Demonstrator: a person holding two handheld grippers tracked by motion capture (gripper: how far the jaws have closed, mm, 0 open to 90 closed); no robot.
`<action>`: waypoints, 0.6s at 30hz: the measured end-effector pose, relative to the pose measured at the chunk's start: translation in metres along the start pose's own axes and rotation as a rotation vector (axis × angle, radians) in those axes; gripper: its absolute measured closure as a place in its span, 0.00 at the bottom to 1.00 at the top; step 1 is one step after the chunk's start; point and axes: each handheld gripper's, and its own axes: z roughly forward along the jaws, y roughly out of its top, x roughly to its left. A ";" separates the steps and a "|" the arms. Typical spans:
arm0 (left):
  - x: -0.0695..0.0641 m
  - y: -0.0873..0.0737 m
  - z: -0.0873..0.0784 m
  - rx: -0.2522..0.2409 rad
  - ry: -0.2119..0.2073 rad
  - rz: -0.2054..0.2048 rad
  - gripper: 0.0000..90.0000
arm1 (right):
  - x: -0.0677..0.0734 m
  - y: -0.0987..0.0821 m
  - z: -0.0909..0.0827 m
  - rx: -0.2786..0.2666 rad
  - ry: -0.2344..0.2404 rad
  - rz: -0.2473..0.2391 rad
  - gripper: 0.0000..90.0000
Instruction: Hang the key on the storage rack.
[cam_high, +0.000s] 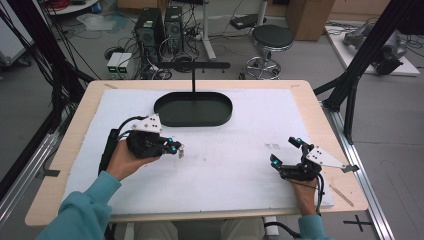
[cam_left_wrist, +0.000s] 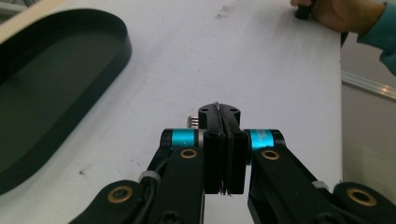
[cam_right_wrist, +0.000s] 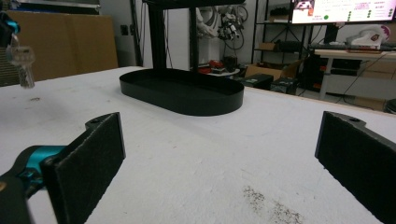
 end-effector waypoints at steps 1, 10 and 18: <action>0.002 0.003 -0.002 -0.017 -0.001 -0.007 0.98 | 0.000 0.000 0.000 0.000 0.000 0.000 0.01; 0.018 0.030 -0.020 -0.066 0.040 0.002 0.98 | -0.001 0.000 0.000 -0.005 -0.001 -0.006 0.01; 0.040 0.058 -0.040 -0.097 0.097 0.002 0.98 | -0.001 0.000 0.000 -0.005 0.001 -0.004 0.01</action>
